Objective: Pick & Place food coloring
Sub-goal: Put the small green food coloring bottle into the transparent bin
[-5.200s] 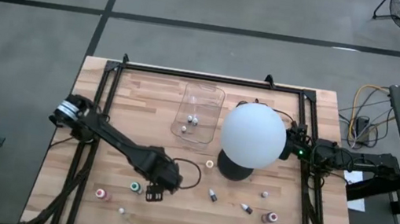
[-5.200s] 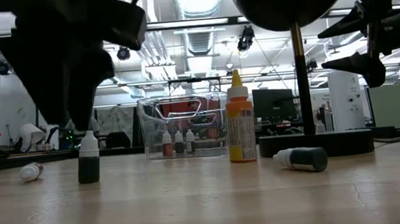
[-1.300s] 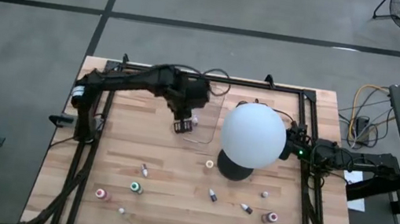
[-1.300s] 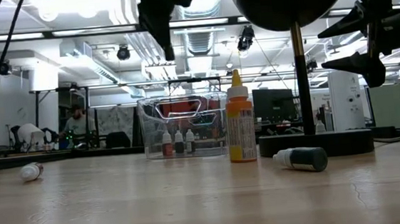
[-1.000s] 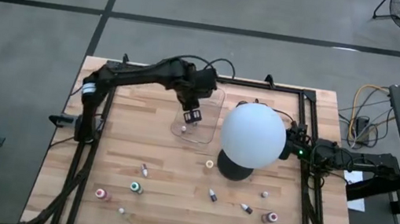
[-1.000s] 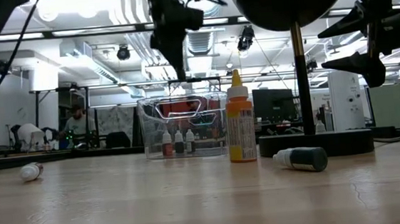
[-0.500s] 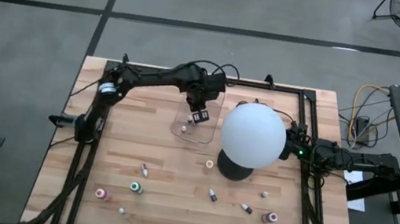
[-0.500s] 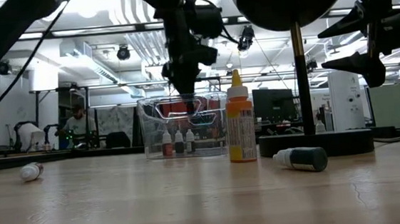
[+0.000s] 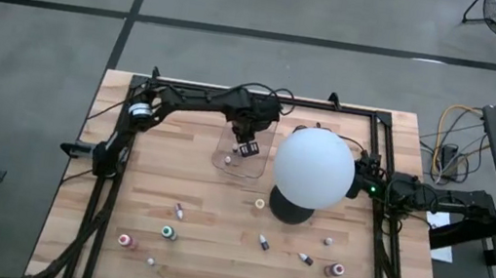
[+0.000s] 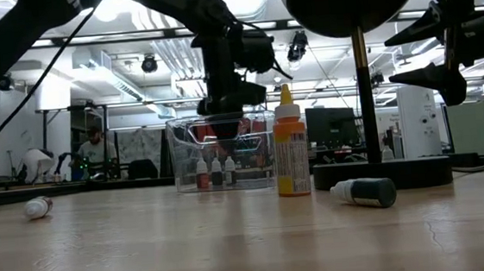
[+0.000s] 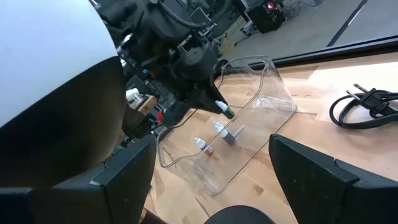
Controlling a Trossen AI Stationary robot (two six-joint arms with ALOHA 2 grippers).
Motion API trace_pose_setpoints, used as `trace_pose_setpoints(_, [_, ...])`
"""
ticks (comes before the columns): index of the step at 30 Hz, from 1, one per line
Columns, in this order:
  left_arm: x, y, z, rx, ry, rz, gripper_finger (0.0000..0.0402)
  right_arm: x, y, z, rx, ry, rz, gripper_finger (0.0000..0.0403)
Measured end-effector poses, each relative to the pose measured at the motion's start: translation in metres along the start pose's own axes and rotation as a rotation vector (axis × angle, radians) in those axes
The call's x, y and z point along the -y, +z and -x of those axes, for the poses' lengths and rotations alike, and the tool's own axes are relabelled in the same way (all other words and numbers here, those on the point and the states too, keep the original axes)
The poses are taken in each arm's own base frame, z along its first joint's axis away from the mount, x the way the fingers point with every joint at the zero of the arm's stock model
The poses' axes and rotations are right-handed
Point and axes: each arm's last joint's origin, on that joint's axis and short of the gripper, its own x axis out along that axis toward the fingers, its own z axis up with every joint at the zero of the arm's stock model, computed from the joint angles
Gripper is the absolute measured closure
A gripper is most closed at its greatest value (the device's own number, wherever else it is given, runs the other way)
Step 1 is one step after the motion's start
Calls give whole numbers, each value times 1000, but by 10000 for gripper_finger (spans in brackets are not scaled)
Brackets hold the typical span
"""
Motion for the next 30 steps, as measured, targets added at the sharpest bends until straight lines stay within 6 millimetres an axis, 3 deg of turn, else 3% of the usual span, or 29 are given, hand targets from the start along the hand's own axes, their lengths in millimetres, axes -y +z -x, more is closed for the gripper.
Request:
trace_pose_setpoints(15, [0, -12, -37, -9, 3, -4, 364, 0, 0, 0, 0, 0, 0, 101])
trace_pose_setpoints(30, [-1, -9, -32, 6, 1, 0, 318, 0, 0, 0, 0, 0, 0, 101])
